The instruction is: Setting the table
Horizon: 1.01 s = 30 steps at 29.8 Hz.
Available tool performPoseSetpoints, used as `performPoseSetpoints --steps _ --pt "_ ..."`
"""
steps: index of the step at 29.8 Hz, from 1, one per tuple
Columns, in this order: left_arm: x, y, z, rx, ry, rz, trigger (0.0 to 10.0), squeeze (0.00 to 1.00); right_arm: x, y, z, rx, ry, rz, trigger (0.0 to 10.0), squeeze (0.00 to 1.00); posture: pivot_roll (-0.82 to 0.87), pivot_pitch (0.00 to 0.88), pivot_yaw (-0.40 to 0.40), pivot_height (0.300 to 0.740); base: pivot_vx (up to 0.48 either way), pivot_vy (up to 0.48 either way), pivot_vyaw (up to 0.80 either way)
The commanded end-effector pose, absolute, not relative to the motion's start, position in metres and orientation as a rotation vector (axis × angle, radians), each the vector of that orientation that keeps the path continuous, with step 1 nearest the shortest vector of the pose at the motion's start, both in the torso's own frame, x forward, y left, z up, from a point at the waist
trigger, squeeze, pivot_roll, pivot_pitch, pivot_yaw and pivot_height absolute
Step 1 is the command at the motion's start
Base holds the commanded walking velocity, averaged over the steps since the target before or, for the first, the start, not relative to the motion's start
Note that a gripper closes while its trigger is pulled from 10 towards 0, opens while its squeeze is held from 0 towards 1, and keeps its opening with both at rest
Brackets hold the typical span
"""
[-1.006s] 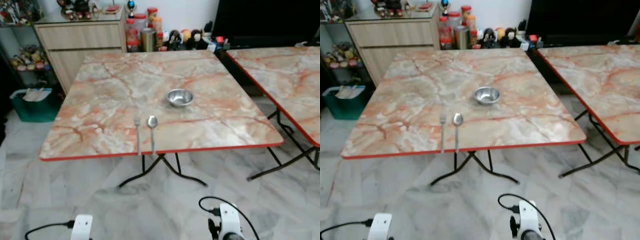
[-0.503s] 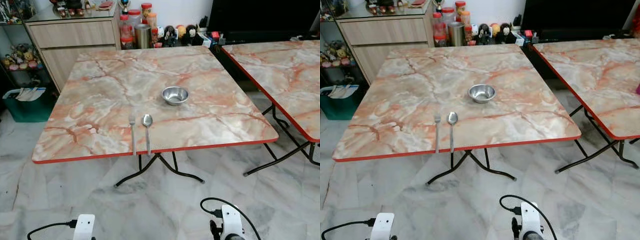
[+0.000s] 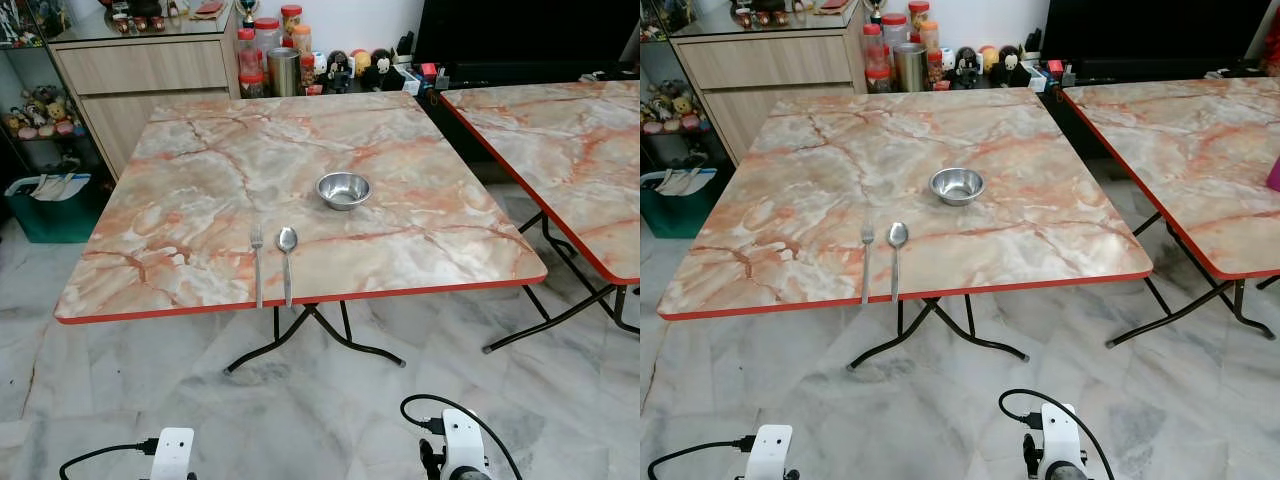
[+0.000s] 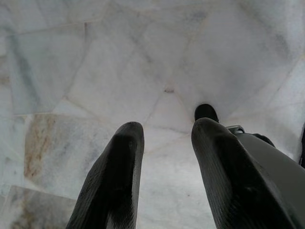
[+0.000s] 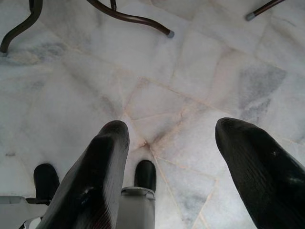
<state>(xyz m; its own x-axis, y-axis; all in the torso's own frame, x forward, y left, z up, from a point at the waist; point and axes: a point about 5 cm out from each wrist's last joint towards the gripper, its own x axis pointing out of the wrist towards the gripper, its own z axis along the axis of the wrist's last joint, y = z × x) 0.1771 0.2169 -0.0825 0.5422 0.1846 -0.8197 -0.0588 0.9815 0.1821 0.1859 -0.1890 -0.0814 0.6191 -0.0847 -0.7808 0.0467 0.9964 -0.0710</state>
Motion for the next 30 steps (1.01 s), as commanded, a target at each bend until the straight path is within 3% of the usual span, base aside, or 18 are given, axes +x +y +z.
performPoseSetpoints --steps 1,19,30 --pt "0.1748 0.2144 -0.0841 0.149 0.997 0.124 10.0 0.00 0.1845 -0.1902 -0.0821 -0.051 0.912 -0.074 10.0 0.00 -0.04 0.000 -0.003 0.740 0.000 -0.270 0.00" --pt "0.1697 0.2143 -0.0864 0.156 1.010 0.130 10.0 0.00 0.1872 -0.1898 -0.0809 -0.072 0.910 -0.048 10.0 0.00 -0.03 0.000 -0.013 0.740 0.000 -0.303 0.00" --pt "0.1721 0.2163 -0.0850 0.133 1.006 0.158 10.0 0.00 0.1886 -0.1891 -0.0803 -0.072 0.906 -0.046 10.0 0.00 -0.03 0.000 -0.012 0.740 0.000 0.027 0.00"
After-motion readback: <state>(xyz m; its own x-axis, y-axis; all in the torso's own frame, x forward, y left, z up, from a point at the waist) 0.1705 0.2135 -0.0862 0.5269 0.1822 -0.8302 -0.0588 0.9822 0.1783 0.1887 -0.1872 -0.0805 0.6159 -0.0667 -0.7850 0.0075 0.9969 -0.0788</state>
